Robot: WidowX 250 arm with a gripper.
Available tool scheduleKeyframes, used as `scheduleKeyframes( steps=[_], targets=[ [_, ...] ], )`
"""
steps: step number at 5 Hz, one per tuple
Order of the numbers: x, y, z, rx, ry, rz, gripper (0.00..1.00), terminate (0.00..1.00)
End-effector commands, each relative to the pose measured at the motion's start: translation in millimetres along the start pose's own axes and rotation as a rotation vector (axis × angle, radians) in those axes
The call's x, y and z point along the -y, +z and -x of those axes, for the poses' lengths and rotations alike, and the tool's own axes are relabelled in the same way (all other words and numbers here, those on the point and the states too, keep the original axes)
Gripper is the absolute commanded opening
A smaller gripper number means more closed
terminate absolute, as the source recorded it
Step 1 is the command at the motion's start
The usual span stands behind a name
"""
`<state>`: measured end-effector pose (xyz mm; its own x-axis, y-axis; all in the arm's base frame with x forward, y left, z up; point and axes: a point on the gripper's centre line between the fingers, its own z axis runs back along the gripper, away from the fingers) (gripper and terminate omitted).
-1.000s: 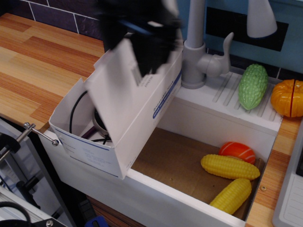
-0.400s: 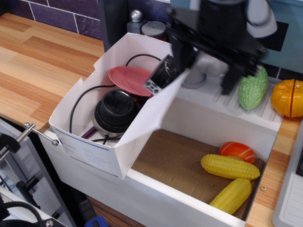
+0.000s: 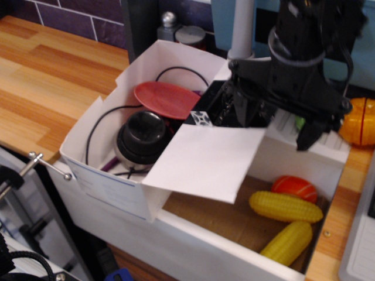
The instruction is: Open white1fbox flap
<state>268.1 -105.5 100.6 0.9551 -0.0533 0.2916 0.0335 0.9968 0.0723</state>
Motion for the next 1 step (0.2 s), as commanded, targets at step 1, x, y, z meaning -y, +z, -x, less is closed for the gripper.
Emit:
scheduleKeyframes(
  steps=[1],
  targets=[
    [0.6, -18.4, -1.0, 0.013, 0.010, 0.055, 1.00, 1.00]
  ],
)
